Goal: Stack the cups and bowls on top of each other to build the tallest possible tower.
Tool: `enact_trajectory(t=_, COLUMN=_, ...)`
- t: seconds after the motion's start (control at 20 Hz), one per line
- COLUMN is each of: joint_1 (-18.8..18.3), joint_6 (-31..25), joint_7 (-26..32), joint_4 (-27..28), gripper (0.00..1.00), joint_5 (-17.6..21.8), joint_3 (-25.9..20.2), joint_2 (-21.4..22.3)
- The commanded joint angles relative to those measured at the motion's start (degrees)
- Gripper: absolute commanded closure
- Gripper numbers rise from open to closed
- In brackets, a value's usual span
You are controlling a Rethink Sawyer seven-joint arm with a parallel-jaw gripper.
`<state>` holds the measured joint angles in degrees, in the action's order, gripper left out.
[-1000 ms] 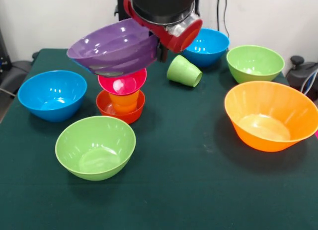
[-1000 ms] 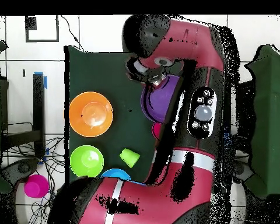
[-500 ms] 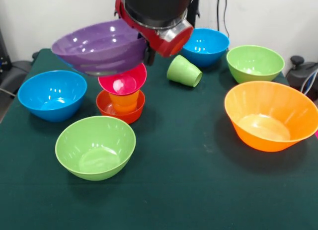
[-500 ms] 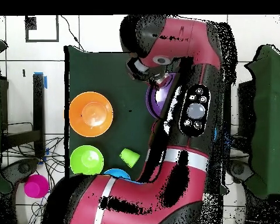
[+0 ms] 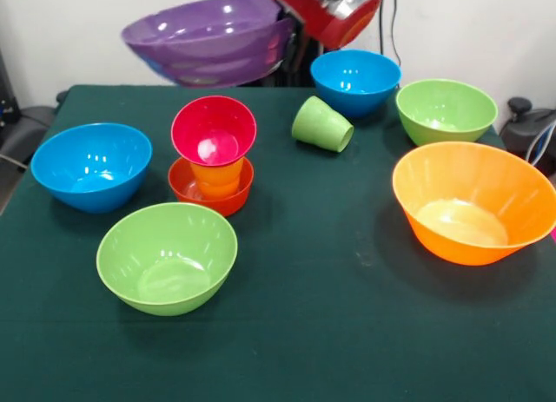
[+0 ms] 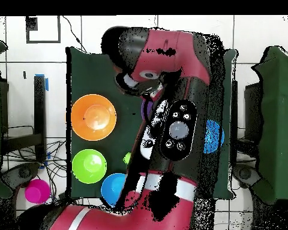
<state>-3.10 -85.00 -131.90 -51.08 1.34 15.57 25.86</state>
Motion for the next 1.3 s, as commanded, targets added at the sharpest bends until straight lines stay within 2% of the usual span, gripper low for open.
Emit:
enact_trajectory(t=0.05, joint_1=2.4, joint_6=11.9, joint_7=-8.3, joint_4=-21.1, gripper=1.00, joint_5=-1.0, joint_3=0.5, joint_2=9.8)
enact_trajectory(t=0.2, joint_1=2.4, joint_6=17.9, joint_7=-7.2, joint_4=-25.3, gripper=1.00, joint_5=-1.4, joint_3=0.8, joint_2=12.3)
enact_trajectory(t=0.4, joint_1=0.9, joint_6=23.8, joint_7=-6.6, joint_4=-23.8, gripper=1.00, joint_5=-1.1, joint_3=-1.7, joint_2=5.9)
enact_trajectory(t=0.5, joint_1=0.3, joint_6=27.3, joint_7=-7.2, joint_4=-23.7, gripper=1.00, joint_5=-1.4, joint_3=-2.2, joint_2=4.2)
enact_trajectory(t=0.6, joint_1=0.2, joint_6=28.9, joint_7=-7.2, joint_4=-24.9, gripper=1.00, joint_5=-1.5, joint_3=-2.0, joint_2=4.7)
enact_trajectory(t=0.8, joint_1=0.9, joint_6=25.5, joint_7=-6.7, joint_4=-25.3, gripper=1.00, joint_5=0.0, joint_3=0.3, joint_2=5.1)
enact_trajectory(t=1.3, joint_1=0.8, joint_6=25.8, joint_7=-7.5, joint_4=-24.8, gripper=1.00, joint_5=0.0, joint_3=1.2, joint_2=2.0)
